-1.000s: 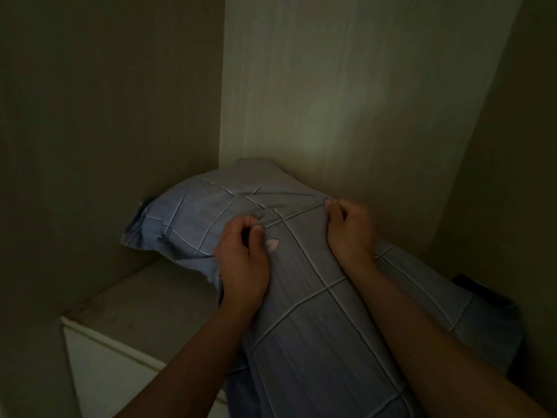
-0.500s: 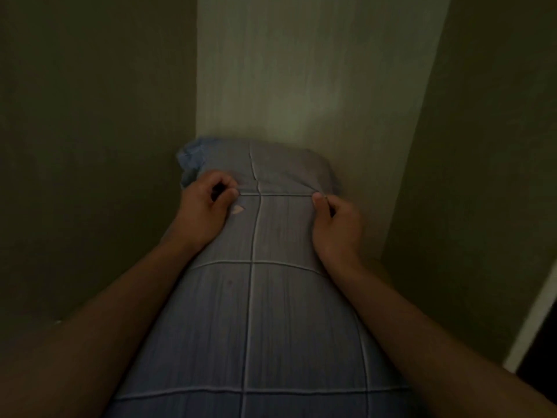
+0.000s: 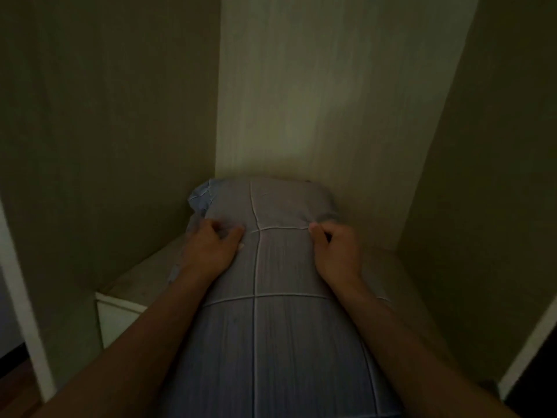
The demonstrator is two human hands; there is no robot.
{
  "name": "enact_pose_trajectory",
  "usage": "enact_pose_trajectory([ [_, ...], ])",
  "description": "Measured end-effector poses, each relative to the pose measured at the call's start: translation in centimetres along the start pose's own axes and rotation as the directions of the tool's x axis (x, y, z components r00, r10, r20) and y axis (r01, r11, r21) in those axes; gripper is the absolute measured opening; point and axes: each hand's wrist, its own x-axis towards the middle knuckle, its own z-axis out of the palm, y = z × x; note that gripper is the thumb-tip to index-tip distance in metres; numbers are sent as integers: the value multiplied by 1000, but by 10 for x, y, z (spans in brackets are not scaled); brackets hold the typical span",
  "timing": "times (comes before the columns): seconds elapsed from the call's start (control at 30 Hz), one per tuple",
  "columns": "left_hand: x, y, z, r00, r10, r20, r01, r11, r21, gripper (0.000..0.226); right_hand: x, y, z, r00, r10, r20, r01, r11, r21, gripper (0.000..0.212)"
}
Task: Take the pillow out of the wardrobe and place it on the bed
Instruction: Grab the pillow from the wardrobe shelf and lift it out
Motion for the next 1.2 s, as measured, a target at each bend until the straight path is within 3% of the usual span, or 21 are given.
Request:
enact_pose_trajectory([
  [0.07,-3,-4,-3,995,-93,25,93,995,-22,68,0,3,0,999,20,50,-19,1000,-7,41],
  [0.17,-9,-5,-5,993,-114,0,114,993,-30,66,-1,8,-1,970,185,155,-183,983,-30,34],
  [0.27,-16,-3,-3,991,-132,3,132,991,-13,72,-5,10,-6,887,369,277,-329,926,-184,89],
  [0.37,-23,-5,0,990,-139,-3,140,990,24,77,-10,12,-10,849,442,290,-363,887,-287,106],
  [0.47,-34,-8,6,985,-169,-18,169,986,7,67,-15,14,-15,840,463,282,-353,862,-364,100],
  [0.57,-52,-6,13,993,-110,-37,110,994,-22,46,-23,16,-21,835,458,305,-335,863,-378,84],
  [0.73,-96,2,14,977,-75,-201,88,995,55,47,-34,13,-36,863,379,333,-307,918,-250,59],
  [0.9,-148,26,8,931,20,-365,20,994,107,28,-56,-5,-65,926,289,244,-282,957,-64,47],
  [1.2,-215,72,-55,793,273,-544,-171,958,232,28,-93,-61,-103,976,163,148,-196,949,248,40],
])
